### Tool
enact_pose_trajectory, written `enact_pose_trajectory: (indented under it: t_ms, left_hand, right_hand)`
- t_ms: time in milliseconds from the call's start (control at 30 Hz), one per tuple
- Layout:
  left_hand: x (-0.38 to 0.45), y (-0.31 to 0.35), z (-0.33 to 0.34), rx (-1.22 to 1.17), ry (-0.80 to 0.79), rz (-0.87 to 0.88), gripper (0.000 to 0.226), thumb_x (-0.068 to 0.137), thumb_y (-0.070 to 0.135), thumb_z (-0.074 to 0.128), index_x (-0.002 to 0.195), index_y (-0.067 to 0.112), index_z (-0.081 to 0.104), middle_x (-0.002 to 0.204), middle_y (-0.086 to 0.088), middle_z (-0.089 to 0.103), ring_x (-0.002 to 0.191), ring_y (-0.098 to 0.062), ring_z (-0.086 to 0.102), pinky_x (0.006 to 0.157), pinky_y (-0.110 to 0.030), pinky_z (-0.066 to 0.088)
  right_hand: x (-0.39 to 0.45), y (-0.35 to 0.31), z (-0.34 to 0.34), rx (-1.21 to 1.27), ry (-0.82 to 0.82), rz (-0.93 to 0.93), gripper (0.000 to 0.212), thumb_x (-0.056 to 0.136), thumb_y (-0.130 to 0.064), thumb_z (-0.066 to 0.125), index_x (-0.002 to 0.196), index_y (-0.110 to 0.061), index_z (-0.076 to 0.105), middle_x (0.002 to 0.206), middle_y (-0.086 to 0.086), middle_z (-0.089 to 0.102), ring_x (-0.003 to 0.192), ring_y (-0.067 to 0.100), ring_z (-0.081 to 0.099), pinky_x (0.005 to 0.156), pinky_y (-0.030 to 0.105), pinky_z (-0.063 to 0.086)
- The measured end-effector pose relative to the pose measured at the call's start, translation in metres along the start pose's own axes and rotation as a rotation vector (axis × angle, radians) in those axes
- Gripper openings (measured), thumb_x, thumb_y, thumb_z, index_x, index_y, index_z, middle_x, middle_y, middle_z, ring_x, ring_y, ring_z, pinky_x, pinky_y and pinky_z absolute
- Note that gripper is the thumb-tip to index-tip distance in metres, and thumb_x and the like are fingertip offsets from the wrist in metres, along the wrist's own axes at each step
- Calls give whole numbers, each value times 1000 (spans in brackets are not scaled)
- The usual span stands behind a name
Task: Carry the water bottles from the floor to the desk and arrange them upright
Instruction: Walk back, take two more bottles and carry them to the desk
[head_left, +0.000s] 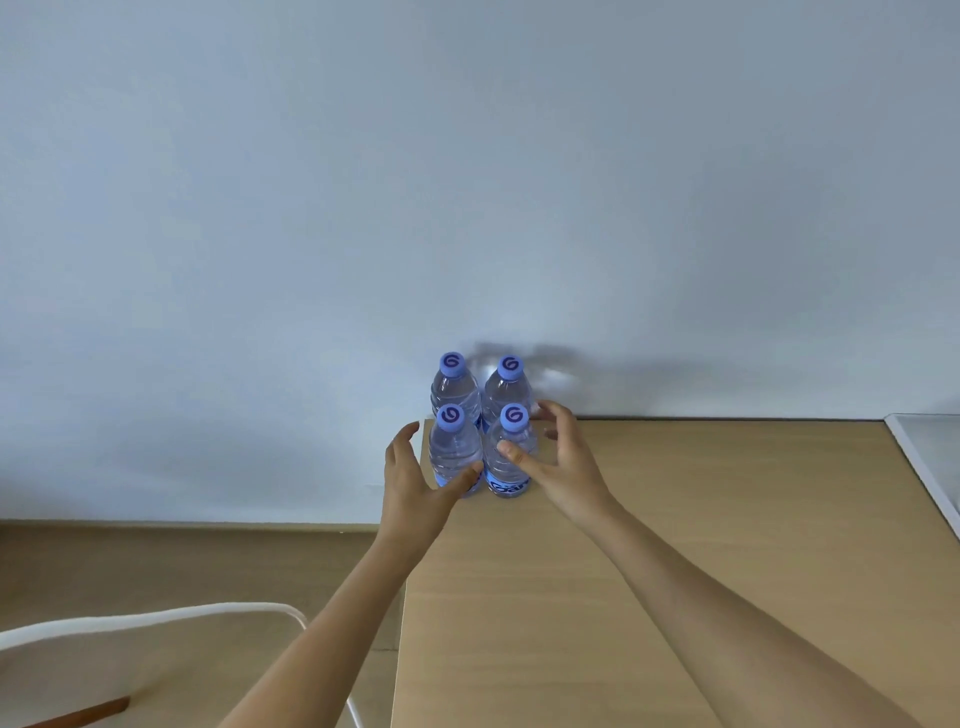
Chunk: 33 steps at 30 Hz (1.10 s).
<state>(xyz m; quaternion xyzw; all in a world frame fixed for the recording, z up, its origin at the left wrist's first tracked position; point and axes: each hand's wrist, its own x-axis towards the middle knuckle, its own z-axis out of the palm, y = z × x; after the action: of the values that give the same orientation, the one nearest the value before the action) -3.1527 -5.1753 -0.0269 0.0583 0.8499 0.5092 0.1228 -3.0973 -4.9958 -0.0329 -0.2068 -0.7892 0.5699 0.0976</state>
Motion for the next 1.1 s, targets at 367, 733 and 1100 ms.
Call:
enact_pose_trajectory:
  t_ms: [367, 733, 1100]
  left_hand:
    - [-73, 32, 35, 111, 43, 370, 69, 80, 37, 75, 135, 24, 36, 140, 2, 41, 131, -15, 36, 104, -30, 36]
    - [-195, 88, 178, 178, -307, 507, 67, 84, 47, 67, 137, 17, 39, 138, 1, 44, 129, -14, 41, 100, -22, 31]
    - [-416, 160, 397, 87, -738, 557, 59, 89, 47, 60, 137, 19, 41, 140, 2, 50, 123, 1, 45, 101, -21, 36]
  right_hand:
    - [-78, 12, -62, 27, 216, 88, 75, 79, -43, 74, 141, -21, 37, 143, -5, 42, 118, 14, 49, 90, 22, 37]
    - [-225, 57, -212, 82, 445, 149, 74, 80, -50, 71, 141, -27, 35, 138, -10, 42, 114, 8, 50, 78, 11, 38]
    - [-464, 143, -432, 140, 828, 345, 65, 82, -58, 63, 137, -35, 38, 135, -10, 46, 106, 5, 56, 75, 17, 43]
